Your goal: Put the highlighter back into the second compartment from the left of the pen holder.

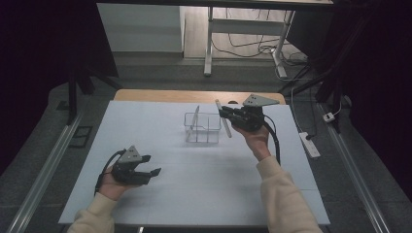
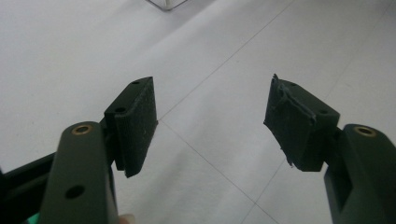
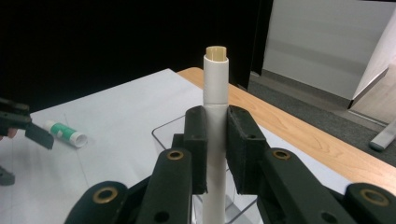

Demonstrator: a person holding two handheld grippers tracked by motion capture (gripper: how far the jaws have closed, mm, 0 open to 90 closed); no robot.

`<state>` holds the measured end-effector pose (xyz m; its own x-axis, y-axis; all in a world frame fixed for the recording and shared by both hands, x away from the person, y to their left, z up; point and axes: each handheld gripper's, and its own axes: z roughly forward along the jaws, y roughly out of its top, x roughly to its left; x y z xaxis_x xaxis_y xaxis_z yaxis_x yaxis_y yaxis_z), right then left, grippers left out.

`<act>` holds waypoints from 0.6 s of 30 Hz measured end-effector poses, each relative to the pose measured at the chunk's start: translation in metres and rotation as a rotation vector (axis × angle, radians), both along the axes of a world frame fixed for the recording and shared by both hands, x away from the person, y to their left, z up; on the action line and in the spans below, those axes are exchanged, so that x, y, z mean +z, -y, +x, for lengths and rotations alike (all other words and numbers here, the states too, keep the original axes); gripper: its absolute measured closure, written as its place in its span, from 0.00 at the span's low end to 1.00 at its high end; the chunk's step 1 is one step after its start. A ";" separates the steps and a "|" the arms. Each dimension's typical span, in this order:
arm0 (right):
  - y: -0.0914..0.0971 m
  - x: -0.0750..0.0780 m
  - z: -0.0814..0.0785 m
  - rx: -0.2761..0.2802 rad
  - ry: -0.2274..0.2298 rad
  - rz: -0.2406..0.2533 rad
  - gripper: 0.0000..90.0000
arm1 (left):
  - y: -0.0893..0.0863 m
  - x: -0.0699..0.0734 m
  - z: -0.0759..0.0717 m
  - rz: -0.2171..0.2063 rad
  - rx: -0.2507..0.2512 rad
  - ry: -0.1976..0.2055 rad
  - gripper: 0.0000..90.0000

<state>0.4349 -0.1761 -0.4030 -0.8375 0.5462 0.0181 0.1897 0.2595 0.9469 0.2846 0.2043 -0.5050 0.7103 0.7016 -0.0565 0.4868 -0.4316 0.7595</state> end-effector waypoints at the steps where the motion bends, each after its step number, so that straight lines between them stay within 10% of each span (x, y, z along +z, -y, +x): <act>1: -0.001 0.000 0.001 -0.002 0.000 0.003 0.86 | 0.000 0.000 0.000 0.000 0.000 0.000 0.38; 18: -0.017 0.006 0.015 -0.018 0.000 0.026 0.86 | -0.001 -0.001 0.001 0.000 -0.002 -0.003 0.38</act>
